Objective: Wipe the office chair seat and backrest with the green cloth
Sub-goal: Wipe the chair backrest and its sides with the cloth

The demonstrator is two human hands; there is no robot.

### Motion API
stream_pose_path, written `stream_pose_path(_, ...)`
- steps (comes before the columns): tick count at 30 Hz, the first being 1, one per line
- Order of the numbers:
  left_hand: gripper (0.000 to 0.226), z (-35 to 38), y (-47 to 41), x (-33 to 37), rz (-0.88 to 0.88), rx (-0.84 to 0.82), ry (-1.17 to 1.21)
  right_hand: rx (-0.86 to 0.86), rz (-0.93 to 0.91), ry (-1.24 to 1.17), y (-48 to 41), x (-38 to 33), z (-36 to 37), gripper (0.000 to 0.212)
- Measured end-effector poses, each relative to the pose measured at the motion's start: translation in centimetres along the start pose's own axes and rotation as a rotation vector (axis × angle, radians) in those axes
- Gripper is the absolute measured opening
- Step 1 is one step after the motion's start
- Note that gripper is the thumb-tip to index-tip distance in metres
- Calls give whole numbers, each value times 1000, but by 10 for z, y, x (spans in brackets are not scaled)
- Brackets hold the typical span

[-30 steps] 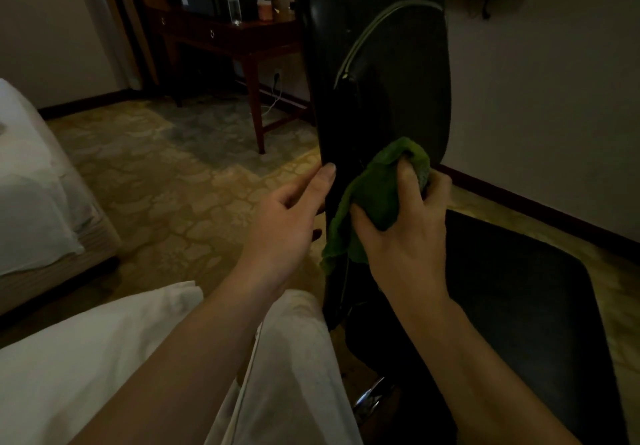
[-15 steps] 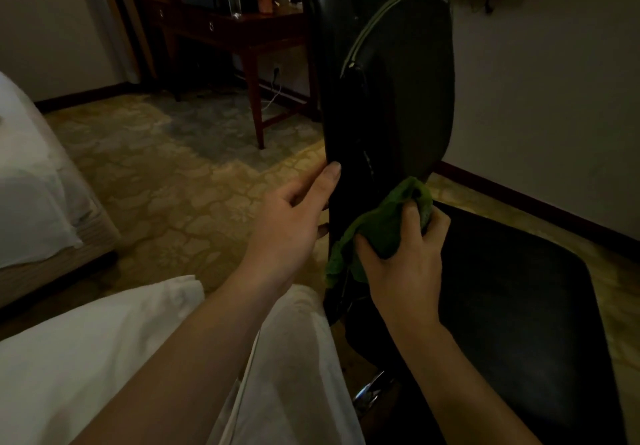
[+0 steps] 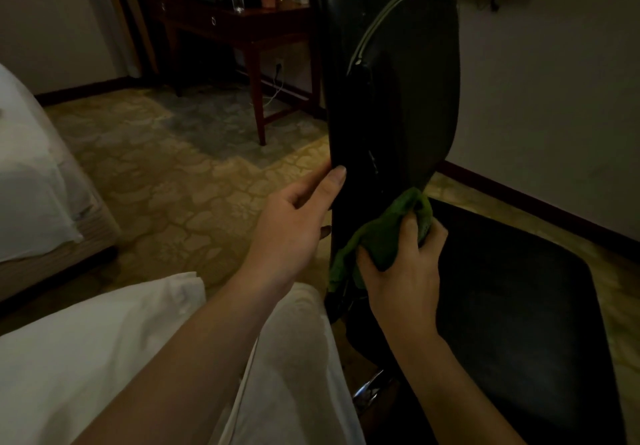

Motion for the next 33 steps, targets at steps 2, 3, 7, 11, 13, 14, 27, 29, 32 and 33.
stream_pose_path(2, 39, -2, 1, -5, -52, -14, -16, -11, 20, 11, 5, 6, 3, 72)
stream_pose_path(3, 41, -2, 2, -8, -81, -22, -9, -13, 26, 3, 5, 7, 3, 72)
stream_pose_path(7, 64, 1, 4, -17, -127, -5, 40, 42, -31, -67, 0, 2, -6, 70)
stream_pose_path(11, 65, 1, 4, -18, -101, -5, 28, 94, -110, -107, -15, -19, -17, 67)
stream_pose_path(13, 68, 2, 4, -18, -101, -5, 32, 87, -134, -76, -20, -25, -16, 67)
stream_pose_path(14, 71, 2, 4, -19, -104, 1, 34, 82, -135, -57, -20, -26, -15, 67)
stream_pose_path(27, 50, 1, 4, -17, -134, -6, 26, 31, -2, 26, 13, 14, 7, 72)
stream_pose_path(29, 53, 2, 4, -17, -130, -9, 22, 31, -31, 6, 13, 15, 1, 71)
stream_pose_path(32, 64, 2, 5, -17, -124, -17, 36, 54, -59, -32, 8, 12, -9, 72)
stream_pose_path(33, 66, 2, 5, -18, -123, -17, 44, 64, -62, -42, 5, 8, -11, 73)
Point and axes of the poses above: each hand's wrist, its own y-axis away from the middle knuckle, its own z-axis out of the palm, x = y × z, the point moved 2 cm from there along -y, towards the middle knuckle, and after that the axes turned 6 degrees about z, right-handed, at the moved point
